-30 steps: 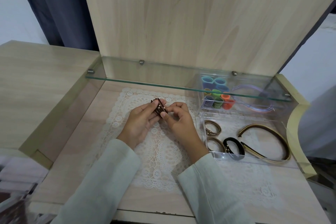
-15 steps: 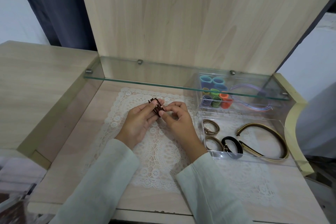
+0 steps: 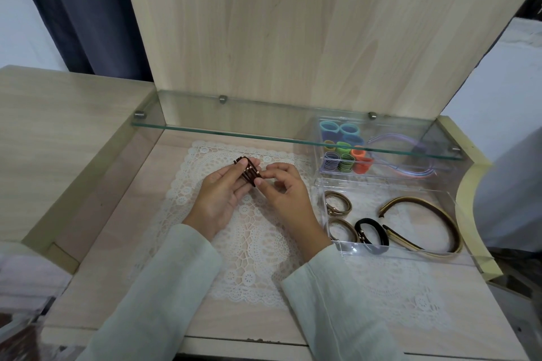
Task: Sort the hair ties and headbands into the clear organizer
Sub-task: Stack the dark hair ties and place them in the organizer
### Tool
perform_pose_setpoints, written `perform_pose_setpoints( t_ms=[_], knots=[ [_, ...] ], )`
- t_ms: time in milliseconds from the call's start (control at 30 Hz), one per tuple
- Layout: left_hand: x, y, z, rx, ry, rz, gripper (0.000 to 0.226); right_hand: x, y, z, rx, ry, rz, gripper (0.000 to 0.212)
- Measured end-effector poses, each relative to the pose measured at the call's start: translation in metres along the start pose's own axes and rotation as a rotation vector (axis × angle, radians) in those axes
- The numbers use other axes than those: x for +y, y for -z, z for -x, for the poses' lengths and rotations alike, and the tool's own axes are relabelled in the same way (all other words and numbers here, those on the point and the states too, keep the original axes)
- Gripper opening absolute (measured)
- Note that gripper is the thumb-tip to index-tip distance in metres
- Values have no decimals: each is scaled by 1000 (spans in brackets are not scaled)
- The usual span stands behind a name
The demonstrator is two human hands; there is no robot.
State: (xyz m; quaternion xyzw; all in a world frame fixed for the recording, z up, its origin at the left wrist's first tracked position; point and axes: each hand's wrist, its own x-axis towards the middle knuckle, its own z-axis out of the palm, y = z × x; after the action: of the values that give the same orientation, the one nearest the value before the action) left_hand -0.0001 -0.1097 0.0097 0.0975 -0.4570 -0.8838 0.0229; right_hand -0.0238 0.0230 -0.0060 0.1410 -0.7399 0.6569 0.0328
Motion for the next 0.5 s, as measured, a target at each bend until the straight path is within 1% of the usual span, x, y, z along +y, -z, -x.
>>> perform_pose_setpoints(
  t_ms=[200, 367, 500],
  knots=[
    [0, -1, 0, 6, -11, 5, 21, 2, -1, 0, 51, 33, 6, 22],
    [-2, -1, 0, -4, -11, -14, 21, 4, -2, 0, 109, 88, 67, 23],
    [-4, -3, 1, -14, -23, -80, 21, 7, -5, 1, 163, 156, 200, 12]
  ],
)
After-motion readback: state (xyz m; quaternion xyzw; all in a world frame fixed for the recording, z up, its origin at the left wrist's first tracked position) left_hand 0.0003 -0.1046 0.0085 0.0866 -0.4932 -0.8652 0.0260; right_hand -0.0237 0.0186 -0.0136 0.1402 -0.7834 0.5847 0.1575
